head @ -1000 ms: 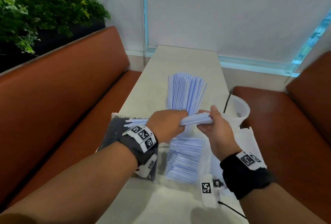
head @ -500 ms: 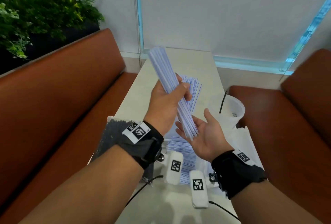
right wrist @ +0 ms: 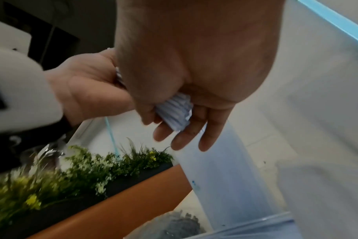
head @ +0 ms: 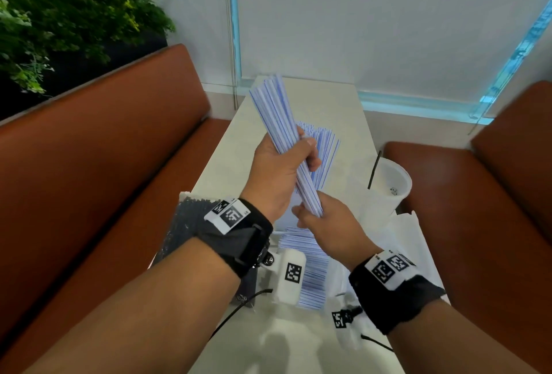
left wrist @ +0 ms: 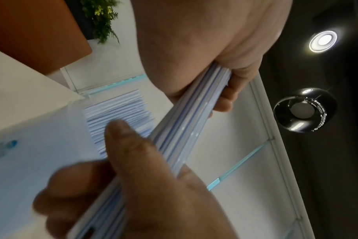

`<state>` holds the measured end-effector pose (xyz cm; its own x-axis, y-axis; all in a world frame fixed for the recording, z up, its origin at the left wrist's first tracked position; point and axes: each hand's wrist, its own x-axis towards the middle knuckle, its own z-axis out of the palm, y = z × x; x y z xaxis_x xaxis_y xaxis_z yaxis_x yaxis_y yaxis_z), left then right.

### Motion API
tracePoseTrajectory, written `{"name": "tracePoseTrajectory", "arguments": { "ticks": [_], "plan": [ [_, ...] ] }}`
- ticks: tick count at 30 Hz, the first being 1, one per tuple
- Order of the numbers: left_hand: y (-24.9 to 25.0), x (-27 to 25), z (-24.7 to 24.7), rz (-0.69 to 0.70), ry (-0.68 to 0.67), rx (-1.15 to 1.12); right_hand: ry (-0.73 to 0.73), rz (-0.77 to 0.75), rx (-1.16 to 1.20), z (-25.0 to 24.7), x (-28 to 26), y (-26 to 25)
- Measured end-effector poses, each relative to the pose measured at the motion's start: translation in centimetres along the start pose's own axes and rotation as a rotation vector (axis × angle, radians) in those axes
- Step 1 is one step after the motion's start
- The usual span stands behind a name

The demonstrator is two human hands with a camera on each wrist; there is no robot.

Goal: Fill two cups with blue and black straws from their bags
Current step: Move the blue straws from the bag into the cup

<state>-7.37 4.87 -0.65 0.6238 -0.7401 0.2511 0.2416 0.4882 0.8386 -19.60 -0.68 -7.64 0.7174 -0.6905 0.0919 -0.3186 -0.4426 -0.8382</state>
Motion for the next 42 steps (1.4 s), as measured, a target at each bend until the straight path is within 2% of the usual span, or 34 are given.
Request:
{"name": "tracePoseTrajectory", "arguments": {
  "ticks": [3,6,8,10,13,16,18,23,29,31,33,36,38,41,42],
  "plan": [
    [0.8,1.0,-0.5,0.003,0.004,-0.021,0.029,0.012,-0.096,0.1,0.2,0.3],
    [2.2,1.9,-0.2,0.075,-0.042,0.137,0.025,-0.012,-0.317,-0.2,1.0,0.5],
    [3.9,3.3,-0.4,0.192,0.033,0.174,0.030,-0.043,-0.458,-0.7,1.7,0.8],
    [5.5,5.3,-1.0,0.295,0.154,0.114,0.018,-0.060,-0.559,-1.1,2.5,1.5],
    [5.3,6.8,-1.2,0.361,0.219,0.155,-0.056,-0.063,-0.683,-0.9,3.9,2.1],
    [2.6,6.8,-1.6,0.279,0.180,0.331,-0.182,-0.034,-0.743,-0.3,5.3,2.4],
    [0.9,7.0,-2.7,0.211,0.162,0.439,-0.217,-0.045,-0.766,0.0,5.7,2.8],
    [-2.0,8.0,-4.9,0.102,0.120,0.832,-0.159,-0.114,-0.787,0.5,6.0,3.9],
    [-4.7,8.0,-5.3,-0.032,0.057,1.163,-0.147,-0.125,-0.774,0.6,6.0,4.3],
    [-5.8,7.8,-5.8,-0.153,-0.076,1.172,-0.147,-0.119,-0.772,0.8,6.0,4.4],
    [-6.4,7.7,-6.3,-0.218,-0.169,1.149,-0.154,-0.116,-0.776,0.8,6.1,4.4],
    [-5.9,7.1,-6.8,-0.175,-0.151,1.062,-0.194,-0.131,-0.789,0.4,5.9,4.2],
    [-5.6,6.5,-7.4,-0.126,-0.126,0.969,-0.134,-0.180,-0.710,-0.1,5.3,4.0],
    [-5.1,5.5,-8.6,-0.097,-0.069,0.877,0.197,-0.325,-0.553,-0.8,3.4,3.6],
    [-4.9,5.0,-8.9,-0.097,-0.011,0.872,0.268,-0.308,-0.564,-1.2,2.9,3.8]
  ]
}}
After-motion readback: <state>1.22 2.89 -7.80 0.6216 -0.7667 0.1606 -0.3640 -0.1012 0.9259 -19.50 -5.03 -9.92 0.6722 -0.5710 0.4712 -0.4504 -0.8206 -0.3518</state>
